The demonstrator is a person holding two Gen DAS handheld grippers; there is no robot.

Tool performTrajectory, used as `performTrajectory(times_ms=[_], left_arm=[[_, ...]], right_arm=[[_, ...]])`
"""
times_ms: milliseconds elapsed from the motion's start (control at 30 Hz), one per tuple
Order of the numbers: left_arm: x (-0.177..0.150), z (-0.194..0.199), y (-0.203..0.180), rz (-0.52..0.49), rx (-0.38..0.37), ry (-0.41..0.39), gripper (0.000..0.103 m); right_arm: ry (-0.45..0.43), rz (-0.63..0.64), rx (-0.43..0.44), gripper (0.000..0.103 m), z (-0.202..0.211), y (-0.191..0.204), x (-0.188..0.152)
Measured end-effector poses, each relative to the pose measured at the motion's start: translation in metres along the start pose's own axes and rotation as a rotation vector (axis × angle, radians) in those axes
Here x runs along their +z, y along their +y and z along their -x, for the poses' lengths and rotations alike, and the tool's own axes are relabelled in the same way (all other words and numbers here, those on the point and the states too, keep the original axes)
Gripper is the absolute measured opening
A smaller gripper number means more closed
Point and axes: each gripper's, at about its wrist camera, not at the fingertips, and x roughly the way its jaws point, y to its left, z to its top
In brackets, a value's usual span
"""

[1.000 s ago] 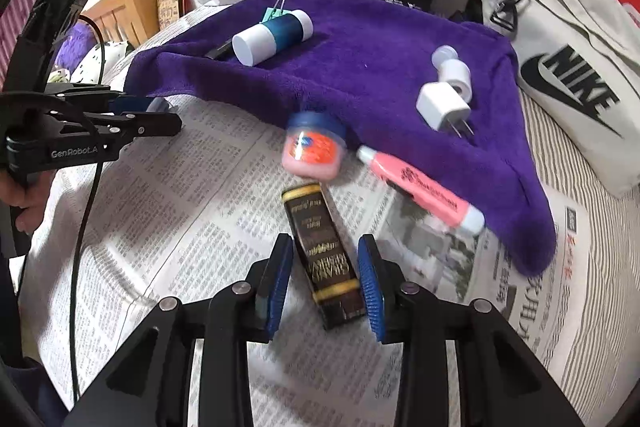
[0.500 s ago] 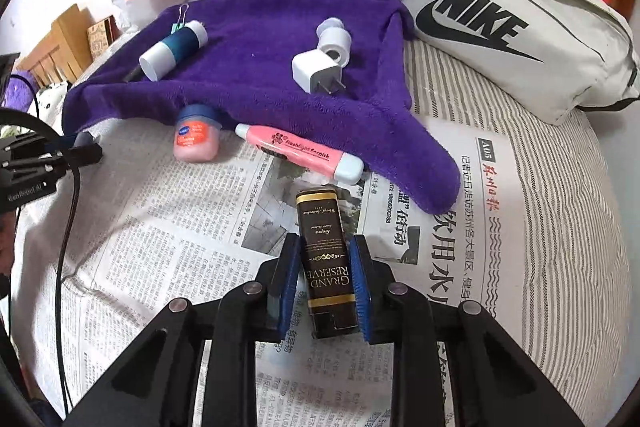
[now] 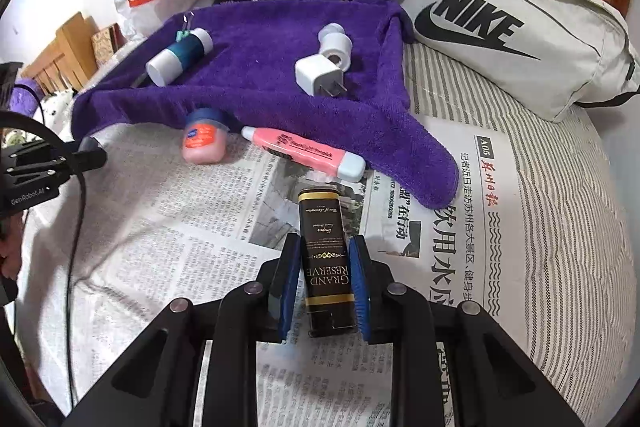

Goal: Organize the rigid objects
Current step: 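Grasp the black-and-gold tube with the right tool while the left tool grasps the clear cup, then carry the tube onto the towel with the right tool while the left tool carries the cup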

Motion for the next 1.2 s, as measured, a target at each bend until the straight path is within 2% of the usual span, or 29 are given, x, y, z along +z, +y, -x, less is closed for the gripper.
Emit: performTrajectory(times_ms=[467, 1200], left_arm=[[0.005, -0.003, -0.005, -0.007, 0.001, 0.021, 0.030], [0.024, 0.017, 0.001, -0.006, -0.014, -0.014, 0.030]], right_arm=[[0.000, 0.000, 0.017, 0.025, 0.004, -0.006, 0.010], [-0.048, 0.037, 0.071, 0.025, 0.017, 0.014, 0.041]])
